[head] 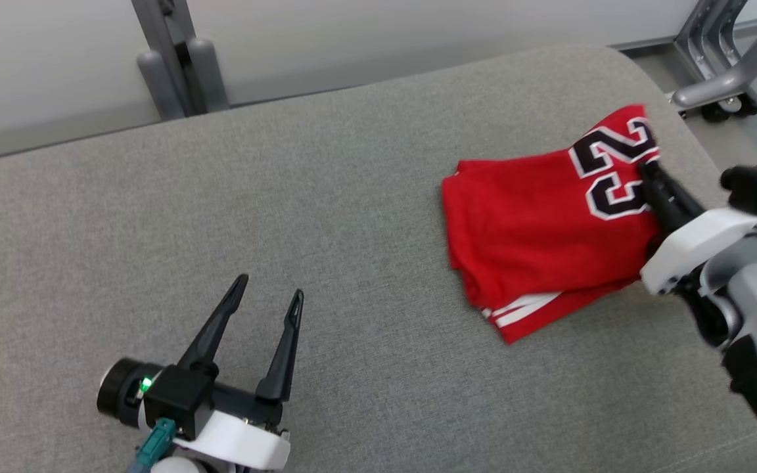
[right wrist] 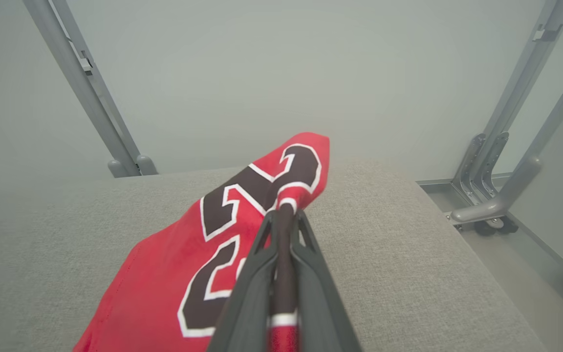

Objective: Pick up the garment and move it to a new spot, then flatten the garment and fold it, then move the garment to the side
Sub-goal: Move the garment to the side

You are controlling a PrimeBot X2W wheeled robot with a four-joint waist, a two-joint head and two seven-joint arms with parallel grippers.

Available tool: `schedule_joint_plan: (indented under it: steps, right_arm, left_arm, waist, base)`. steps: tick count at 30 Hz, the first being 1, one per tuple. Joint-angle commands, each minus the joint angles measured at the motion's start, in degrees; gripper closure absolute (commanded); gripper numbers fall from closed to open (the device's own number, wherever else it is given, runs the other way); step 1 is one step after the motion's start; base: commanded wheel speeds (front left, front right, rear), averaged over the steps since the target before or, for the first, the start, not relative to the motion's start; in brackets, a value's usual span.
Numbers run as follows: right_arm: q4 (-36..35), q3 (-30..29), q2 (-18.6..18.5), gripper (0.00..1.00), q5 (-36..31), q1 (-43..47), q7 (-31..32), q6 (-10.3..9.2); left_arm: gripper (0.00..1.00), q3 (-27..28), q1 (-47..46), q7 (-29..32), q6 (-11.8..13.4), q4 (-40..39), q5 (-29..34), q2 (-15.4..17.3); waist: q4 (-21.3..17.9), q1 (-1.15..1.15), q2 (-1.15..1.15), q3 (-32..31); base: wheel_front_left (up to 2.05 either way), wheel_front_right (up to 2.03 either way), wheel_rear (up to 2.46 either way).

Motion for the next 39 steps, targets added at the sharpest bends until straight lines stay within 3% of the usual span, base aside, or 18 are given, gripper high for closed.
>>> schedule_joint_plan:
  steps: [1,12,21,22,24,25,28,29,31,35,39]
  right_arm:
    - [0.9,-0.7,-1.3,1.0,-0.8,-2.2,-0.5,-0.02]
    - [4.6,-7.6,-7.1,1.0,-10.4,-10.6,-0.5,-0.02]
    - [9.4,-14.4,-8.4,1.0,-27.7,-14.4,-0.5,-0.03]
    - [9.8,-15.6,-8.5,0.93,-29.2,-14.5,-0.5,-0.03]
    - [10.5,-18.5,-8.0,0.52,-32.5,-14.1,-0.5,-0.03]
    - [10.6,-20.1,-8.2,0.0,-34.4,-14.0,-0.5,-0.03]
    - [9.9,-25.8,-7.9,0.0,-40.5,-12.7,-0.5,-0.03]
    - [8.8,-30.1,-7.9,0.0,-46.2,-11.9,-0.5,-0.03]
    - [6.4,-35.0,-6.4,0.0,-51.6,-10.9,-0.5,-0.03]
    - [-0.1,-42.4,-0.2,0.0,-58.4,-7.0,-0.5,-0.03]
    - [-6.2,-43.2,7.4,0.0,-57.5,-2.8,-0.4,-0.03]
  left_arm:
    - [0.0,-0.3,-2.0,0.1,-0.5,-1.1,0.5,0.7]
    - [0.0,-2.1,-7.5,3.5,-1.4,-10.2,1.4,2.4]
    - [0.0,-2.4,-10.1,4.4,-1.9,-11.9,0.8,4.1]
    - [0.0,-2.4,-10.4,4.4,-1.9,-11.9,0.7,4.2]
    - [0.0,-2.5,-10.5,4.3,-1.9,-11.7,0.4,4.4]
    - [0.0,-2.6,-10.5,4.2,-1.9,-11.6,0.3,4.4]
    - [0.0,-2.6,-10.4,4.0,-1.9,-11.2,0.1,4.6]
    - [0.0,-2.6,-10.0,4.0,-1.7,-10.9,-0.1,4.6]
    - [0.0,-2.8,-9.7,3.8,-1.6,-10.6,-0.2,4.5]
    - [0.0,-3.0,-8.8,3.5,-1.1,-9.6,-0.6,4.1]
    - [0.0,-3.0,-7.6,3.0,-0.2,-7.9,-1.6,3.2]
  waist:
    - [0.5,0.0,0.0,2.3]
    - [1.8,0.0,0.0,10.5]
    - [2.7,0.0,0.0,15.4]
    - [2.8,0.0,0.0,15.5]
    - [3.1,0.0,0.0,15.6]
    - [3.2,0.0,0.0,15.6]
    - [3.5,0.0,0.0,15.0]
    - [3.7,0.0,0.0,14.4]
    - [3.9,0.0,0.0,13.7]
    - [4.6,0.0,0.0,11.5]
    - [5.8,0.0,0.0,8.5]
  base:
    - [0.0,0.0,0.0]
    - [0.0,0.0,0.0]
    - [0.0,0.0,0.0]
    - [0.0,0.0,0.0]
    - [0.0,0.0,0.0]
    - [0.0,0.0,0.0]
    - [0.0,0.0,0.0]
    - [0.0,0.0,0.0]
    - [0.0,0.0,0.0]
    - [0.0,0.0,0.0]
    - [0.0,0.0,0.0]
